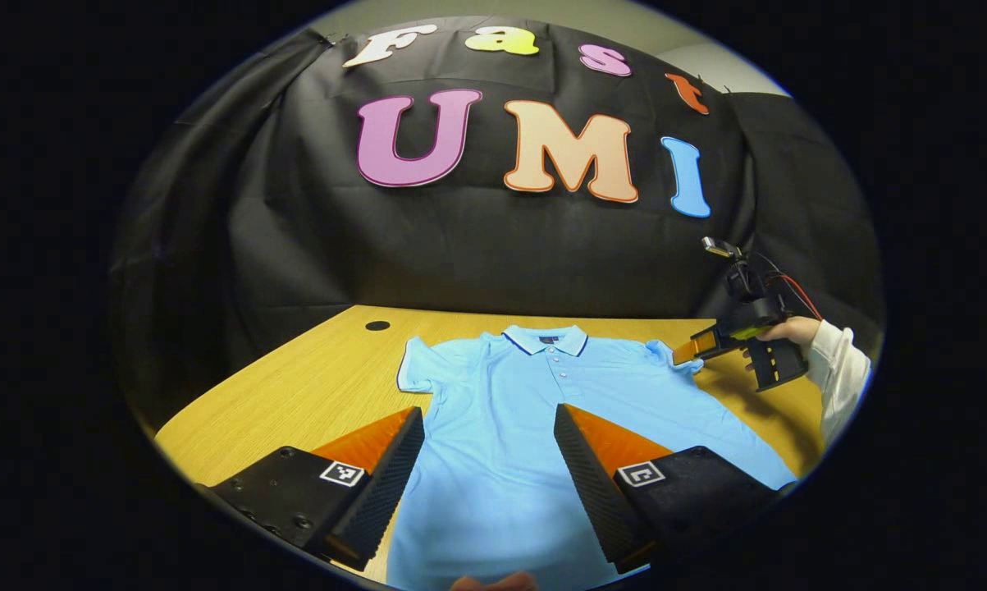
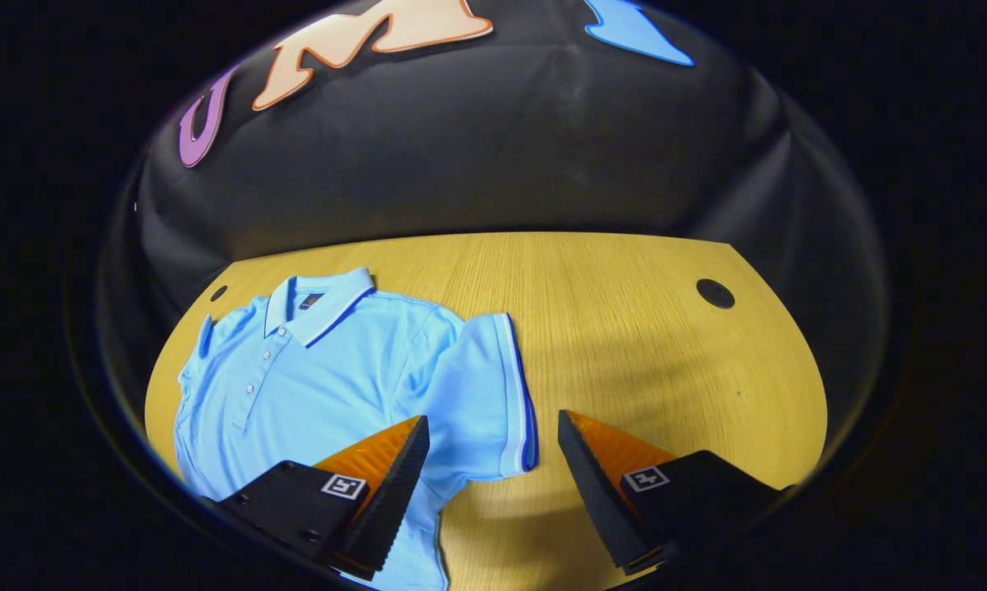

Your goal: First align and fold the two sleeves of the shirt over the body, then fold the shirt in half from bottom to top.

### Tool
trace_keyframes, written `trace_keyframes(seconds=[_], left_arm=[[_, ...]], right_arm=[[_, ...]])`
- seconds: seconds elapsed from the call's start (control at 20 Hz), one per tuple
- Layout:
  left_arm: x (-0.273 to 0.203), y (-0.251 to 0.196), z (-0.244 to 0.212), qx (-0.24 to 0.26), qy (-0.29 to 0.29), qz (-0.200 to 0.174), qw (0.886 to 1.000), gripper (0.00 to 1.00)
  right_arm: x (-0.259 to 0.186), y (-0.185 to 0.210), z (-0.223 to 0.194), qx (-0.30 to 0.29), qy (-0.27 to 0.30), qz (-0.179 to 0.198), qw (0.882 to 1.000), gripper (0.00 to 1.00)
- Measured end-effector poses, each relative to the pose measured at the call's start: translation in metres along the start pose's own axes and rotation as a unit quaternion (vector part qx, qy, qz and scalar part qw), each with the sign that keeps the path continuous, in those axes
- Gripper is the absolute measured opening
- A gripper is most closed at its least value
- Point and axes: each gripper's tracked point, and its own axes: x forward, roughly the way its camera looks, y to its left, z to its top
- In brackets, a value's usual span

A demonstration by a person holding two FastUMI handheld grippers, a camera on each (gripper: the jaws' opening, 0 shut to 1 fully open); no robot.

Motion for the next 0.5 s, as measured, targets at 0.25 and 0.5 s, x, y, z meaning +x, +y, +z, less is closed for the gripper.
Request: trace_keyframes(seconds=[0.25,0.5], left_arm=[[0.0046,-0.0032,-0.0024,-0.004,0.003,-0.005,1.0,0.95],[0.0029,0.0039,-0.0006,0.0,-0.001,0.005,1.0,0.95]], right_arm=[[0.0032,-0.0013,-0.0092,-0.001,0.019,0.003,1.0,0.98],[0.0039,-0.0011,-0.0109,-0.028,0.011,0.004,1.0,0.62]])
